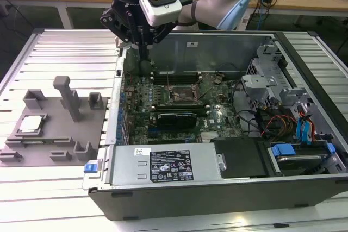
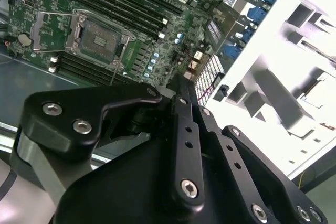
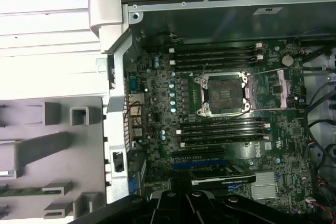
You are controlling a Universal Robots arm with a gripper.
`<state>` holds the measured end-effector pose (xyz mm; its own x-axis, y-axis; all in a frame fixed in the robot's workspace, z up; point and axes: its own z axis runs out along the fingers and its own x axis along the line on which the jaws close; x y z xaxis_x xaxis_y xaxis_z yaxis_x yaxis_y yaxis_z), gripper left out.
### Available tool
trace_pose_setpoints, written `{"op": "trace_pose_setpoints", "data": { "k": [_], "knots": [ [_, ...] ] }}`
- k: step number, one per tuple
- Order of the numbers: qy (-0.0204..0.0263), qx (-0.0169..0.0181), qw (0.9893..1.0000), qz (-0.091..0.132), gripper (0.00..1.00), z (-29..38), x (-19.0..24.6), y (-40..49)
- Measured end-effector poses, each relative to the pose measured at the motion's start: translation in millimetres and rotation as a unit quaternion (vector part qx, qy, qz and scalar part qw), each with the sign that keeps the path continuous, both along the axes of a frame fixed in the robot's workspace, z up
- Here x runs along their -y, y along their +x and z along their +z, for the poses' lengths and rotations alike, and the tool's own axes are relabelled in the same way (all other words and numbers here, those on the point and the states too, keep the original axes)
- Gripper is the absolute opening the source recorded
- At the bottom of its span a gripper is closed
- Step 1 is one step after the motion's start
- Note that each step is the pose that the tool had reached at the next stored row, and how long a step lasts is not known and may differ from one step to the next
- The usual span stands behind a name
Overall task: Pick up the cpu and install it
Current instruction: 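Reach for the cpu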
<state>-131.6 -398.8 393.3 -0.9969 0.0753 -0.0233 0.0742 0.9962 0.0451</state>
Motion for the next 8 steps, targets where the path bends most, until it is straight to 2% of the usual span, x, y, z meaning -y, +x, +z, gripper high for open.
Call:
{"op": "trace_pose_setpoints", "data": {
  "k": [8],
  "knots": [
    [0.0009,0.0,1.0,0.0,0.11,0.0,0.0,-6.9]
  ]
}}
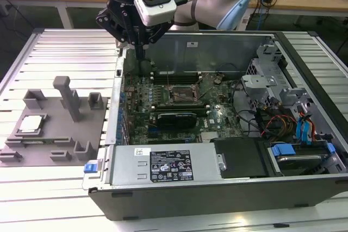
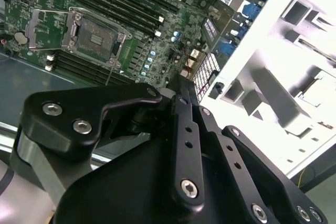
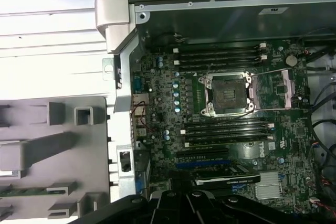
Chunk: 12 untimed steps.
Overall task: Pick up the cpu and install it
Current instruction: 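Reach for the cpu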
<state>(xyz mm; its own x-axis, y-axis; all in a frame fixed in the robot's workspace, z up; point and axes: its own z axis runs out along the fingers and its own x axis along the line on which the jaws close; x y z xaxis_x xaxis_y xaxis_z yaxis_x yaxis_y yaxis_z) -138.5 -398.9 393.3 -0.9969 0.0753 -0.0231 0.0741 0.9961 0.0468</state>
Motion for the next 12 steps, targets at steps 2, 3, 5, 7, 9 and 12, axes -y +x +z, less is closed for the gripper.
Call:
{"op": "trace_pose_setpoints", "data": {
  "k": [2,3,5,7,9,12],
  "knots": [
    [0.0003,0.0,1.0,0.0,0.11,0.0,0.0,-1.3],
    [0.0004,0.0,1.0,0.0,0.11,0.0,0.0,-2.2],
    [0.0004,0.0,1.0,0.0,0.11,0.0,0.0,-4.0],
    [0.0005,0.0,1.0,0.0,0.11,0.0,0.0,-6.1],
    [0.0006,0.0,1.0,0.0,0.11,0.0,0.0,-9.8],
    [0.0007,0.0,1.0,0.0,0.11,0.0,0.0,-12.6]
  ]
}}
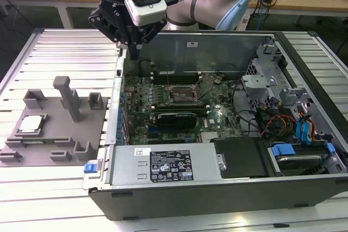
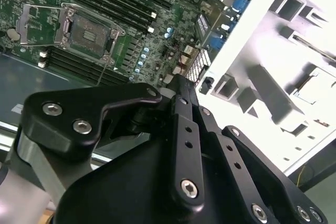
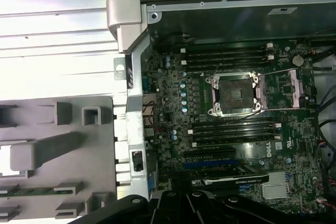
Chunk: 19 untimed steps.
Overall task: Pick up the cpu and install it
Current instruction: 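Reach for the cpu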
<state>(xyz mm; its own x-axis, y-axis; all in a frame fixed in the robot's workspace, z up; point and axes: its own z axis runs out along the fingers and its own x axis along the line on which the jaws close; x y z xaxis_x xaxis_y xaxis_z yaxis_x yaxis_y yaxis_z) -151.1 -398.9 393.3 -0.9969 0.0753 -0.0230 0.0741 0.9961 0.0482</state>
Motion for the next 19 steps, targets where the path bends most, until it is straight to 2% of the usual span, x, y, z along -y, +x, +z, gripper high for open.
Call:
{"op": "trace_pose_setpoints", "data": {
  "k": [5,19],
  "knots": [
    [0.0004,0.0,1.0,0.0,0.11,0.0,0.0,-4.9],
    [0.0005,0.0,1.0,0.0,0.11,0.0,0.0,-29.3]
  ]
}}
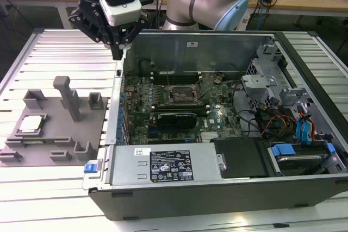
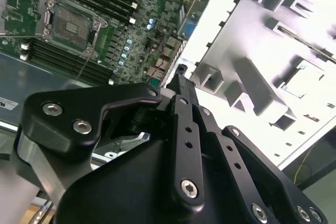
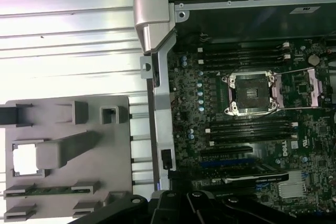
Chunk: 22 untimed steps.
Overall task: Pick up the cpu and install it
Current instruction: 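Reach for the cpu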
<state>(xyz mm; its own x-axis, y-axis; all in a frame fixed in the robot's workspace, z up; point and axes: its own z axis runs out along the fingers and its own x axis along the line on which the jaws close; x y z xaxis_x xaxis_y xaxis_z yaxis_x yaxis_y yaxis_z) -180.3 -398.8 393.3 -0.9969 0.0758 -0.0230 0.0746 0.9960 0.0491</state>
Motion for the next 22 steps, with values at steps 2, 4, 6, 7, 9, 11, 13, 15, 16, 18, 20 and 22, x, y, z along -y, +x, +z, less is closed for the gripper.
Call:
{"op": "trace_pose_setpoints", "data": {
  "k": [2,4,6,7,9,11,13,15,16,18,20,22],
  "knots": [
    [0.0,0.0,1.0,0.0,0.11,0.0,0.0,-4.1],
    [0.0,-0.0001,1.0,0.0,0.11,0.0,0.0,-6.2],
    [0.0,0.0,1.0,0.0,0.11,0.0,0.0,-10.2],
    [0.0,0.0,1.0,0.0,0.11,0.0,0.0,-12.3],
    [0.0,0.0,1.0,0.0,0.11,0.0,0.0,-16.8],
    [0.0,0.0,1.0,0.0,0.11,0.0,0.0,-21.0],
    [0.0,0.0,1.0,0.0,0.11,0.0,0.0,-27.3],
    [0.0,0.0,1.0,0.0,0.11,0.0,0.0,-31.3],
    [0.0,0.0,1.0,0.0,0.11,0.0,0.0,-33.9],
    [0.0,0.0,1.0,0.0,0.11,0.0,0.0,-37.8],
    [0.0,0.0,1.0,0.0,0.11,0.0,0.0,-45.6],
    [0.0,0.0,1.0,-0.001,0.11,0.0,0.0,-52.2]
  ]
}}
